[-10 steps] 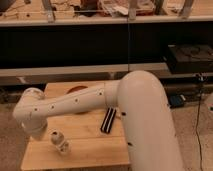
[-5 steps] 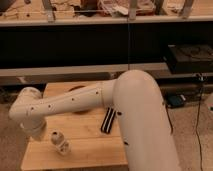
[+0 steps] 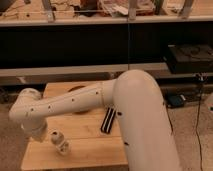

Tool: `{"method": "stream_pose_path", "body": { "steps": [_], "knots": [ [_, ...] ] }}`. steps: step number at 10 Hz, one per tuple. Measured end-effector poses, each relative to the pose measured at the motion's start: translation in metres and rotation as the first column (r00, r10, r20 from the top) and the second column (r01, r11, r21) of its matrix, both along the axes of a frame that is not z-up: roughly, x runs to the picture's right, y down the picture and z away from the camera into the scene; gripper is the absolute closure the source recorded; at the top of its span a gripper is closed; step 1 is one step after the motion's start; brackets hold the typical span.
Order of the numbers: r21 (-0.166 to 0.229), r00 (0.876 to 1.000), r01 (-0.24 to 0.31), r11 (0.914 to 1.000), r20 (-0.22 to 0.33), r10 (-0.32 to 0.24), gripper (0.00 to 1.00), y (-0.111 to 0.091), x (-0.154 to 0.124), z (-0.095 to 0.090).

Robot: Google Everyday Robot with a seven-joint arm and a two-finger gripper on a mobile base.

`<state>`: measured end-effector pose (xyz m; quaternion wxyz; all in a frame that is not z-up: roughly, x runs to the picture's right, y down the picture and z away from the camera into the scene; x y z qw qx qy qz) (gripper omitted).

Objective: Knock the bottle over

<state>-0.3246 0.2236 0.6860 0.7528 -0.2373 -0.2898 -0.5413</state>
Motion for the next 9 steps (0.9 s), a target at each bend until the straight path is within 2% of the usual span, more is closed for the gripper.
{"method": "stream_pose_path", "body": {
  "steps": [2,4,7,9],
  "knots": [
    [0.009,1.000,0.005,0.9999,-0.013,-0.004,1.00,-0.002,0.008,0.001],
    [0.032,0.999,0.006,0.9995,-0.039,-0.005,1.00,-0.012,0.031,0.001],
    [0.060,0.995,-0.006,0.9982,-0.095,0.011,1.00,-0.033,0.100,-0.005],
    [0.075,0.989,-0.048,0.9960,-0.133,0.058,1.00,-0.041,0.155,-0.024]
  ]
}}
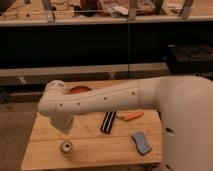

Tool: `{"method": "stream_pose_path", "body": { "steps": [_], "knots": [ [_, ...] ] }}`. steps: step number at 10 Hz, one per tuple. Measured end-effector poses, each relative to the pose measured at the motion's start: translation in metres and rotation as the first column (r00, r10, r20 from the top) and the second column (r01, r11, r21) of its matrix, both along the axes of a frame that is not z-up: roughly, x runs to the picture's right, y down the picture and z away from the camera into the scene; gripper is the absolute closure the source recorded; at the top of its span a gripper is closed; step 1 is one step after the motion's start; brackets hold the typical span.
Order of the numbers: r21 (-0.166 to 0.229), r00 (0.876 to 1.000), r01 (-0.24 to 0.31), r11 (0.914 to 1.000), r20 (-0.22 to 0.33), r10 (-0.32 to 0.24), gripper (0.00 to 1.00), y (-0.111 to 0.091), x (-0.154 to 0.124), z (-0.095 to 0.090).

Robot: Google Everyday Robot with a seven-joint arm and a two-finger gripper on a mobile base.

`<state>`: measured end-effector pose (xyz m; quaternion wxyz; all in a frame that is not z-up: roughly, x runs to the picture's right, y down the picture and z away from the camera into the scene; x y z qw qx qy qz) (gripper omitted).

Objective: Knock the bottle over

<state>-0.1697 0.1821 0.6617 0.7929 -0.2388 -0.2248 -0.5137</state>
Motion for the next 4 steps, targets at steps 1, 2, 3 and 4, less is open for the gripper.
{"method": "stream_pose_path", "body": {
  "steps": [1,2,3,4],
  "knots": [
    [0.003,1.000,-0.019,0.9998,-0.016,0.019,1.00,-0.001,0.020,-0.008],
    [0.001,0.999,-0.029,0.9996,-0.023,0.029,1.00,-0.004,0.044,-0.013],
    [0.000,1.000,-0.025,0.9997,-0.015,0.025,1.00,-0.005,0.062,-0.012],
    [-0.001,1.000,-0.023,0.9997,-0.011,0.023,1.00,-0.004,0.073,-0.009]
  ]
}}
